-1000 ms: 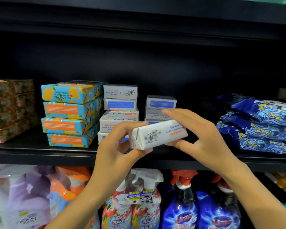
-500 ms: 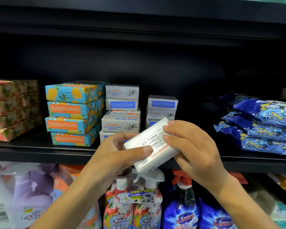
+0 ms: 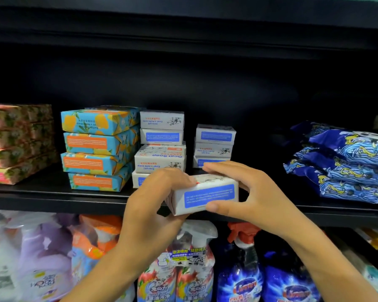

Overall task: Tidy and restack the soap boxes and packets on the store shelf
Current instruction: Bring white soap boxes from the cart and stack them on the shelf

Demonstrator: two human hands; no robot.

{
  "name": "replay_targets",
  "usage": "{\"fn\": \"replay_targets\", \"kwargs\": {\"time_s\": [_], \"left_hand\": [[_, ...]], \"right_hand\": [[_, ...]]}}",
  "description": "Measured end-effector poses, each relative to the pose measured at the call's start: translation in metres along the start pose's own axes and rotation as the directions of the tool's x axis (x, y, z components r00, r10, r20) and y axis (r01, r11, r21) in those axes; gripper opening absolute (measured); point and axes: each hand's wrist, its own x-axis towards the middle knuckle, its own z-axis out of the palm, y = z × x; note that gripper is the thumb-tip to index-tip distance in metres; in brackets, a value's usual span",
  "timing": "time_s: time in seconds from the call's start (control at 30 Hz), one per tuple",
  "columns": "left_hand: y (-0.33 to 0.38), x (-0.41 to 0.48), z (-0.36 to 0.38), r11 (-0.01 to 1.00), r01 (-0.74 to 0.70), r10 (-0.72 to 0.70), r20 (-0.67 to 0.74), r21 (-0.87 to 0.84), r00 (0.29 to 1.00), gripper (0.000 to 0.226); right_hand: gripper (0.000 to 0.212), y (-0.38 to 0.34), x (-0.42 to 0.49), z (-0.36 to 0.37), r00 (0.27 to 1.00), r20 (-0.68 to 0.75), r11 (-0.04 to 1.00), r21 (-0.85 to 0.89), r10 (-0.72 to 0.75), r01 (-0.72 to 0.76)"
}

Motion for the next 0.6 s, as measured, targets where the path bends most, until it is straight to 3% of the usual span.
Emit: {"fn": "replay_targets", "kwargs": {"time_s": [0.1, 0.17, 0.33, 0.43, 0.53, 0.6], "left_hand": [[-0.006, -0.001, -0.001, 0.992, -0.123, 0.123, -0.011, 0.013, 0.992, 0.042], [-0.010, -0.003, -0.002, 0.990, -0.143, 0.143, 0.000, 0.009, 0.990, 0.043], [-0.019, -0.007, -0.013, 0.987, 0.133, -0.147, -0.162, -0.089, 0.976, 0.042], [-0.032, -0.008, -0.022, 0.968, 0.235, -0.216, -0.178, 0.093, 0.960, 0.028], [-0.043, -0.018, -0.022, 0.921, 0.160, -0.177, 0.014, 0.354, 0.984, 0.023], [-0.048, -0.027, -0.018, 0.890, 0.119, -0.181, 0.100, 0.439, 0.978, 0.027]], "right_hand": [[0.076, -0.005, 0.003, 0.000, 0.996, 0.090, 0.997, -0.079, -0.010, 0.017], [0.077, -0.008, 0.004, 0.003, 0.997, 0.055, 0.997, -0.065, -0.045, 0.049], [0.075, -0.009, 0.009, 0.010, 0.967, -0.182, 0.983, -0.068, -0.181, 0.171], [0.072, -0.007, 0.023, 0.013, 0.934, -0.334, 0.990, 0.019, -0.123, 0.138], [0.066, -0.007, 0.047, 0.021, 0.917, -0.390, 0.994, 0.028, -0.087, 0.106], [0.066, -0.008, 0.066, 0.030, 0.915, -0.393, 0.995, -0.008, -0.093, 0.098]]}}
